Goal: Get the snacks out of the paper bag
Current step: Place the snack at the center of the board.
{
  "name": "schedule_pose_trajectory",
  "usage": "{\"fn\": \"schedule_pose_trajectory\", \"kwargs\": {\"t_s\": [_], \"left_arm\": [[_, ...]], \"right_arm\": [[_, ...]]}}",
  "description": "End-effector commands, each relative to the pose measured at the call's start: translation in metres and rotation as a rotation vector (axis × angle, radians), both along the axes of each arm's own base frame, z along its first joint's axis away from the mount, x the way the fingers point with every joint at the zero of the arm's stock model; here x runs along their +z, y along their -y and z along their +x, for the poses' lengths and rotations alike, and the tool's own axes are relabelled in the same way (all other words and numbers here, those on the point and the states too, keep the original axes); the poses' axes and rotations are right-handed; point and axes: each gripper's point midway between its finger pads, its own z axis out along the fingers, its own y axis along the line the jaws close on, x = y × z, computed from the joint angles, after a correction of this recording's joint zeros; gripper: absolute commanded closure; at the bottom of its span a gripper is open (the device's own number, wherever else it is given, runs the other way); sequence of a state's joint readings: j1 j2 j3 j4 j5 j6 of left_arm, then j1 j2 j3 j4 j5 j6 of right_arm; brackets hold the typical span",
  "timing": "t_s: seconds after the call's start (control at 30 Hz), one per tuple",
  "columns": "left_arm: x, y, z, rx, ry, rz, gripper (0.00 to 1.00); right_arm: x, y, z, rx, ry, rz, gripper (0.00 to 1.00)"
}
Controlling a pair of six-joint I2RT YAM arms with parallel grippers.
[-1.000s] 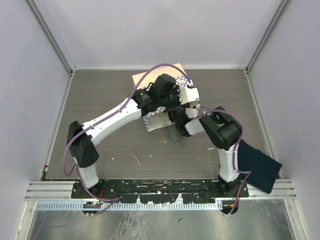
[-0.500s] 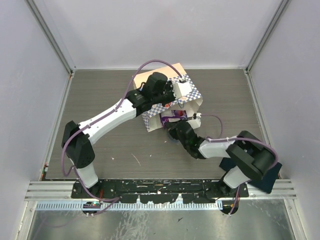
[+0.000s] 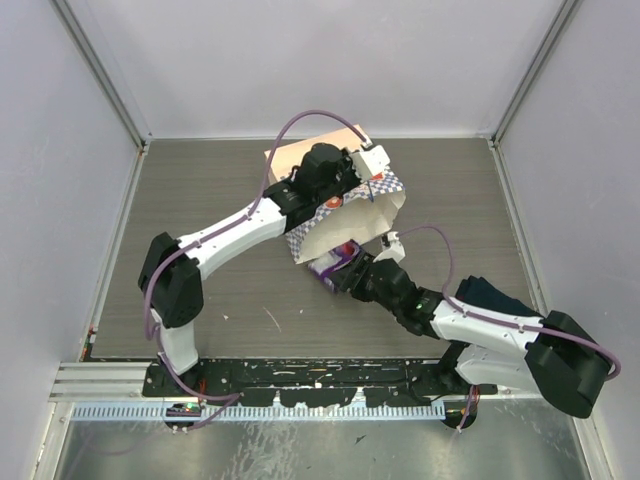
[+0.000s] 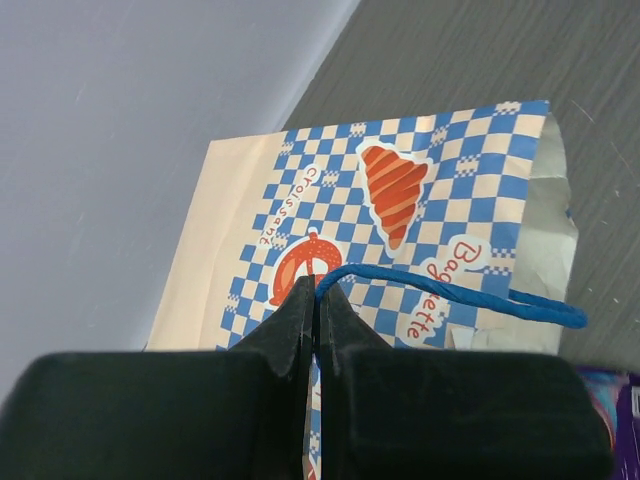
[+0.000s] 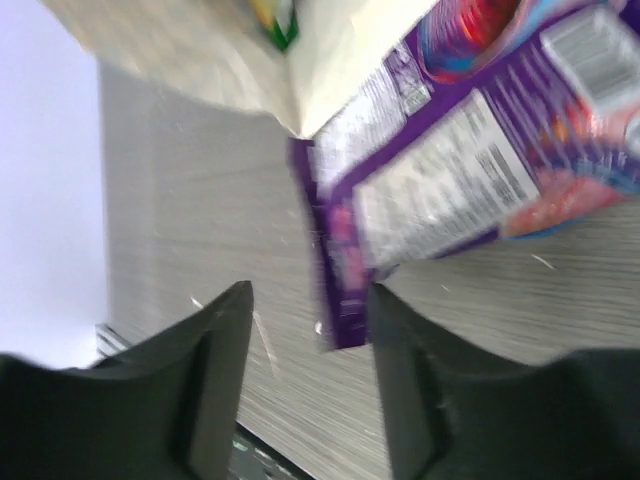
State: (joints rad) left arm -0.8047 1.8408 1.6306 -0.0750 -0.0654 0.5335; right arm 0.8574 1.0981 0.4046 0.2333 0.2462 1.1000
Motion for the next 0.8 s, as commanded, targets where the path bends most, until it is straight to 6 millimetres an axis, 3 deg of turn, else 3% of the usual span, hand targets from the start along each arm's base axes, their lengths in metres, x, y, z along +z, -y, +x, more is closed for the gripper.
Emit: {"fn": "schedule_pose_trajectory", "kwargs": {"t_s": [0.0, 0.07, 0.17, 0.23, 0.27, 0.3, 0.4, 0.5, 0.57, 0.67, 0.77], "left_arm": [[0.039, -0.006, 0.03, 0.15, 0.106, -0.17, 1.0], [0.043, -0.015, 0.04, 0.236, 0.16, -0.229, 1.0], [0.06, -0.028, 0.051, 0.37, 0.214, -0.276, 1.0], [0.052, -0.035, 0.058, 0.441, 0.181, -0.195, 1.0], [0.057, -0.039, 0.061, 0.48, 0.175, -0.162, 1.0], [0.049, -0.041, 0.06, 0.501, 0.16, -0.106, 1.0], [0.062, -0.041, 0.051, 0.508, 0.218, -0.138, 1.0], [0.076, -0.039, 0.043, 0.467, 0.213, -0.203, 1.0], [0.078, -0.031, 0.036, 0.399, 0.172, -0.174, 1.0], [0.068, -0.02, 0.022, 0.257, 0.066, -0.11, 1.0], [0.045, -0.012, -0.005, 0.072, -0.137, -0.044, 1.0]], "right_arm": [[-0.011, -0.002, -0.018, 0.123, 0.009, -0.072, 0.31], [-0.002, 0.001, -0.013, 0.099, 0.052, -0.068, 0.2], [0.017, 0.007, 0.0, 0.042, 0.114, -0.074, 0.14], [0.025, 0.016, 0.007, -0.016, 0.147, -0.083, 0.11], [0.03, 0.02, 0.012, -0.047, 0.168, -0.08, 0.1], [0.037, 0.024, 0.016, -0.08, 0.192, -0.076, 0.09], [0.063, 0.031, 0.032, -0.152, 0.285, -0.068, 0.07], [0.08, 0.033, 0.055, -0.193, 0.342, -0.075, 0.08], [0.084, 0.03, 0.071, -0.178, 0.345, -0.052, 0.13], [0.088, 0.017, 0.096, -0.114, 0.363, 0.003, 0.19], [0.083, -0.011, 0.108, 0.009, 0.354, 0.01, 0.2]]}}
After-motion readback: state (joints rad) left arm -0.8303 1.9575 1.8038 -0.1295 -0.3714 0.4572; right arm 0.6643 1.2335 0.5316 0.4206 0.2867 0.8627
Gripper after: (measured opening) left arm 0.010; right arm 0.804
